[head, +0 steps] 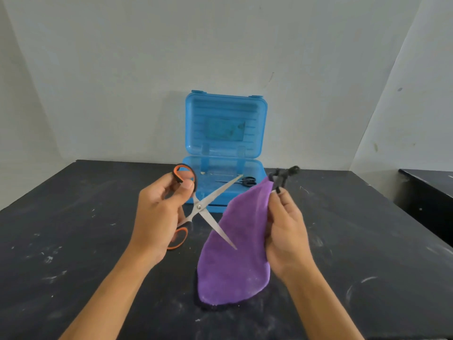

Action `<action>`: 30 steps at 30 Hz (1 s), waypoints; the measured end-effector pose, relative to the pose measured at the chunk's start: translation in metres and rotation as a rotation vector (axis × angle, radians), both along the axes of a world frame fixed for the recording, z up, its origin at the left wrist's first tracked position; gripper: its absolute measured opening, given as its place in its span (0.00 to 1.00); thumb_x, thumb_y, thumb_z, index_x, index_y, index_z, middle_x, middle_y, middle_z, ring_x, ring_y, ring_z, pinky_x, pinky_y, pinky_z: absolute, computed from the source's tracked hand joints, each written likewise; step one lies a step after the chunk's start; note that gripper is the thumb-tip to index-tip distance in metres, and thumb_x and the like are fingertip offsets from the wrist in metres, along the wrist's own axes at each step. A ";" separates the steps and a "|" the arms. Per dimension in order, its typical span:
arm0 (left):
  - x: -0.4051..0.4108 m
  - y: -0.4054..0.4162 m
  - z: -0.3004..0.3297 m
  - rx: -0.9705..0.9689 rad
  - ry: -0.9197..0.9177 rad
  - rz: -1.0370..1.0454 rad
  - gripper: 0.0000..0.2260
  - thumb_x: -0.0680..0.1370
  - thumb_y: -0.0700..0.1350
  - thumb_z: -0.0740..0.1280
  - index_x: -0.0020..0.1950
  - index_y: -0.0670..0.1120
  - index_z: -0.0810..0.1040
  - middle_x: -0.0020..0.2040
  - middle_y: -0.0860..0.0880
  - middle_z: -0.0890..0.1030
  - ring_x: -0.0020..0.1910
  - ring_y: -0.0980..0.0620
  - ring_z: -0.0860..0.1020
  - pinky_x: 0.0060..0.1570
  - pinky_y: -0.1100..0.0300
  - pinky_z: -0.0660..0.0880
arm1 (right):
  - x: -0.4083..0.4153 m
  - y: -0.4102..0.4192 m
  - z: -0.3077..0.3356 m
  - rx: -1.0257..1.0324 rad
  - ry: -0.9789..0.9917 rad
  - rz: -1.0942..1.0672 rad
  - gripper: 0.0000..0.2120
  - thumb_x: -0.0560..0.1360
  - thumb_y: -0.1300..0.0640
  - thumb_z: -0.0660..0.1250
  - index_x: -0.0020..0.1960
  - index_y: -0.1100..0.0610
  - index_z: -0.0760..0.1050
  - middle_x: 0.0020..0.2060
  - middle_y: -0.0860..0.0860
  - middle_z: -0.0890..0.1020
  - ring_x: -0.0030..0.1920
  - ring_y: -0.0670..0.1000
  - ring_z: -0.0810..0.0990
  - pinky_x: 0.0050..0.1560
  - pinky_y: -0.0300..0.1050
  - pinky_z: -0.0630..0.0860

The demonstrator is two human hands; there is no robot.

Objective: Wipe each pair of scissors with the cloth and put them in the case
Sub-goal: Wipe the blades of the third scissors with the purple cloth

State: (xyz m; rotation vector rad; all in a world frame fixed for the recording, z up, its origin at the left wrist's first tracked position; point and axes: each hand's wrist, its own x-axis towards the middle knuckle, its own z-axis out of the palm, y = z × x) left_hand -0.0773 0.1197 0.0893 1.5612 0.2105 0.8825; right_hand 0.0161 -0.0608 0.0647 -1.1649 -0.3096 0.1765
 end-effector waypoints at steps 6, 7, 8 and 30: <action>0.008 -0.014 -0.004 0.080 0.022 0.014 0.07 0.81 0.46 0.67 0.45 0.51 0.83 0.27 0.57 0.73 0.22 0.58 0.64 0.19 0.65 0.62 | -0.020 0.015 -0.009 -0.026 -0.063 0.179 0.10 0.79 0.52 0.68 0.54 0.55 0.84 0.52 0.57 0.88 0.50 0.56 0.87 0.57 0.54 0.85; 0.008 -0.015 -0.004 0.094 0.026 0.011 0.07 0.81 0.46 0.67 0.45 0.51 0.83 0.28 0.57 0.74 0.22 0.58 0.64 0.19 0.65 0.62 | -0.022 0.015 -0.010 -0.054 -0.078 0.198 0.11 0.78 0.51 0.69 0.55 0.55 0.84 0.52 0.57 0.88 0.51 0.56 0.87 0.58 0.54 0.85; 0.008 -0.016 -0.005 0.106 0.029 0.008 0.07 0.81 0.47 0.67 0.45 0.51 0.82 0.30 0.56 0.75 0.22 0.58 0.65 0.19 0.65 0.62 | -0.022 0.015 -0.011 -0.083 -0.099 0.212 0.11 0.78 0.50 0.70 0.54 0.54 0.85 0.51 0.56 0.89 0.51 0.56 0.87 0.57 0.54 0.85; 0.003 -0.025 -0.009 0.161 0.022 0.016 0.06 0.76 0.54 0.68 0.49 0.56 0.83 0.44 0.48 0.85 0.46 0.34 0.79 0.49 0.36 0.78 | -0.024 0.022 -0.011 -0.251 -0.113 0.132 0.15 0.83 0.51 0.68 0.40 0.54 0.86 0.42 0.64 0.86 0.41 0.58 0.83 0.45 0.53 0.82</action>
